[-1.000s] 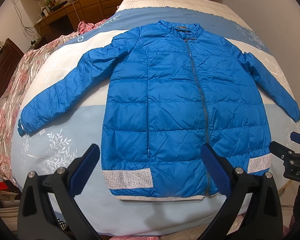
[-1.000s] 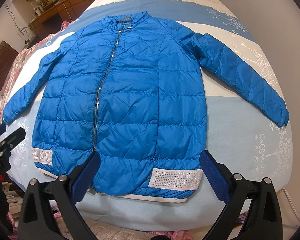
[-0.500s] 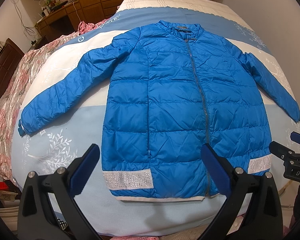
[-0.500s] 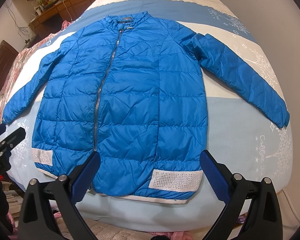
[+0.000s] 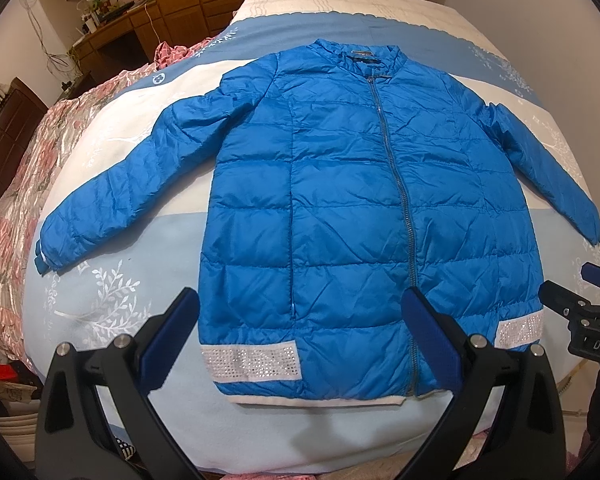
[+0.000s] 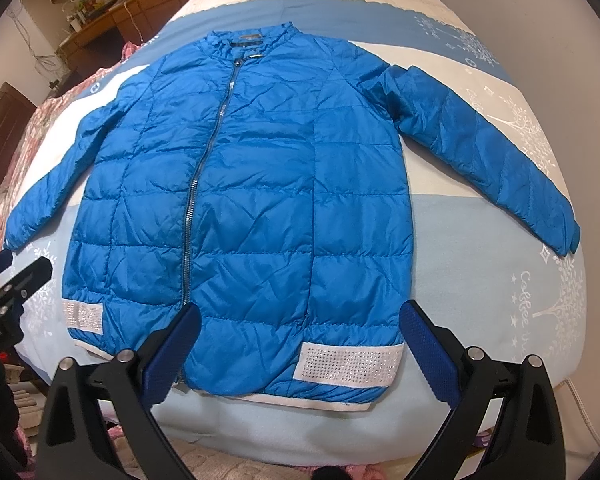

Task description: Fold large clothes

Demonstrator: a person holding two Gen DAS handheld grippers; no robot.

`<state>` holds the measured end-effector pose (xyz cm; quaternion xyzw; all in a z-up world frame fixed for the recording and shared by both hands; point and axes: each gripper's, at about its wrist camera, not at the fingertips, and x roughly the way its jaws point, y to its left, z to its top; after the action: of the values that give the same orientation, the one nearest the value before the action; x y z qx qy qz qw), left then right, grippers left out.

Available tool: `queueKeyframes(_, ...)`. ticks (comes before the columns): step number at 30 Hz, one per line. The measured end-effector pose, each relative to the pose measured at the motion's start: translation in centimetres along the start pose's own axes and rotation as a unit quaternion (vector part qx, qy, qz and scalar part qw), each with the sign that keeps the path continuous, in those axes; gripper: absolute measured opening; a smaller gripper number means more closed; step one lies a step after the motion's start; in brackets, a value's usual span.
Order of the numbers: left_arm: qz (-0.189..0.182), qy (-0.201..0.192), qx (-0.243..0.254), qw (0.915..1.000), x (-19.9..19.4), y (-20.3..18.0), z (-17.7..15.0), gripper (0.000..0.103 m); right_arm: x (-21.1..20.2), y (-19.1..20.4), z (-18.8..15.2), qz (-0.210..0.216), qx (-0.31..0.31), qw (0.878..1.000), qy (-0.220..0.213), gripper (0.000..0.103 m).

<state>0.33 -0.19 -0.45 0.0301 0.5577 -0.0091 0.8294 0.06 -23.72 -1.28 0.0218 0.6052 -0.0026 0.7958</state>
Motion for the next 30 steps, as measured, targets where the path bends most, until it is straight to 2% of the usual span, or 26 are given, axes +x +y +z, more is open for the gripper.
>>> queueKeyframes(3, -0.004, 0.0, 0.005, 1.0, 0.6, -0.5, 0.4, 0.1, 0.1, -1.0, 0.1, -0.001, 0.005, 1.0, -0.003, 0.099)
queueKeyframes(7, -0.029, 0.014, 0.0, 0.9995, 2.3, -2.0, 2.0, 0.1, 1.1, -3.9, 0.6, 0.009, 0.032, 0.999, 0.002, 0.099)
queueKeyframes(11, -0.048, 0.014, 0.009, 0.9987, 4.0, -4.8, 4.8, 0.1, 2.1, -10.3, 0.7, 0.006, 0.096, 0.995, -0.013, 0.099)
queueKeyframes(15, -0.054, -0.016, 0.055, 0.9969, 5.0, -9.6, 7.9, 0.1, 2.2, -19.9, 0.3, 0.008, 0.186, 0.982, -0.044, 0.099)
queueKeyframes(21, -0.1, -0.037, 0.1, 0.9893, 6.6, -18.9, 13.9, 0.1, 3.2, -33.6, -0.1, 0.025, 0.295, 0.954, -0.055, 0.099)
queueKeyframes(25, -0.115, -0.029, 0.109, 0.9869, 8.9, -24.2, 17.2, 0.1, 4.9, -40.1, -0.4, 0.055, 0.344, 0.936, -0.05, 0.099)
queueKeyframes(30, -0.134, 0.002, 0.11, 0.9848, 12.6, -29.0, 19.4, 0.1, 7.2, -45.3, -0.4, 0.074, 0.369, 0.925, -0.039, 0.098)
